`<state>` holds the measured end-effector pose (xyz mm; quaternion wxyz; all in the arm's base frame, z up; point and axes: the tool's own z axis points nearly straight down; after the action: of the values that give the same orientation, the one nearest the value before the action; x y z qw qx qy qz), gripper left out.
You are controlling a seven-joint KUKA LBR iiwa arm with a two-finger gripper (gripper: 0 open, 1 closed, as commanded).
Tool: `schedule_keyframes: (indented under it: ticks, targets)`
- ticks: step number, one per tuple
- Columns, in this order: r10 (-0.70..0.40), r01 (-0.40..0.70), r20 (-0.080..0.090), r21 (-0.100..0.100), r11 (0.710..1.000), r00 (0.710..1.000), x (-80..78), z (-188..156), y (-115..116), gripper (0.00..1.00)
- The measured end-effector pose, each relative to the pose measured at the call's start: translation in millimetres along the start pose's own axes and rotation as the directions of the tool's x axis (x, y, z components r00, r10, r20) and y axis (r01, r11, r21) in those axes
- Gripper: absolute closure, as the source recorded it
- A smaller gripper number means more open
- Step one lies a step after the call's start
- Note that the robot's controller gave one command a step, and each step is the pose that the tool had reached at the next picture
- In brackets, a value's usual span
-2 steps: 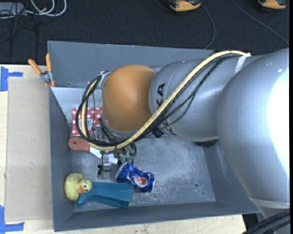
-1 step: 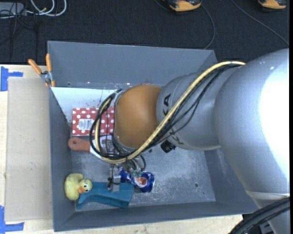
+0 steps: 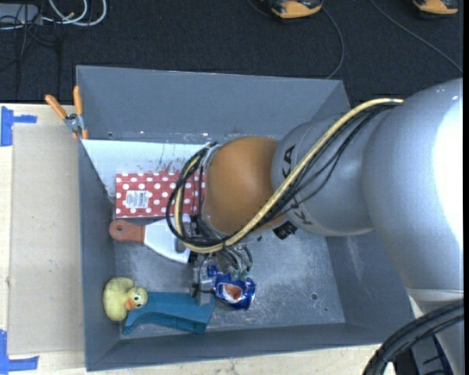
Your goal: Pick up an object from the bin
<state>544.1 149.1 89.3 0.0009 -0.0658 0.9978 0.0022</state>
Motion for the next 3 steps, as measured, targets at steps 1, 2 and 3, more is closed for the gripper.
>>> schedule_keyframes:
  ticks: [1,2,3]
  targets:
    - [0.082,-0.082,0.023,-0.004,0.997,0.996,14.9,7.2,-17.2,0.00]
    - [0.105,-0.105,0.017,-0.006,0.994,0.994,4.0,9.6,-28.4,0.00]
    - [0.165,-0.165,0.023,-0.006,0.986,0.986,15.3,9.1,-60.9,0.00]
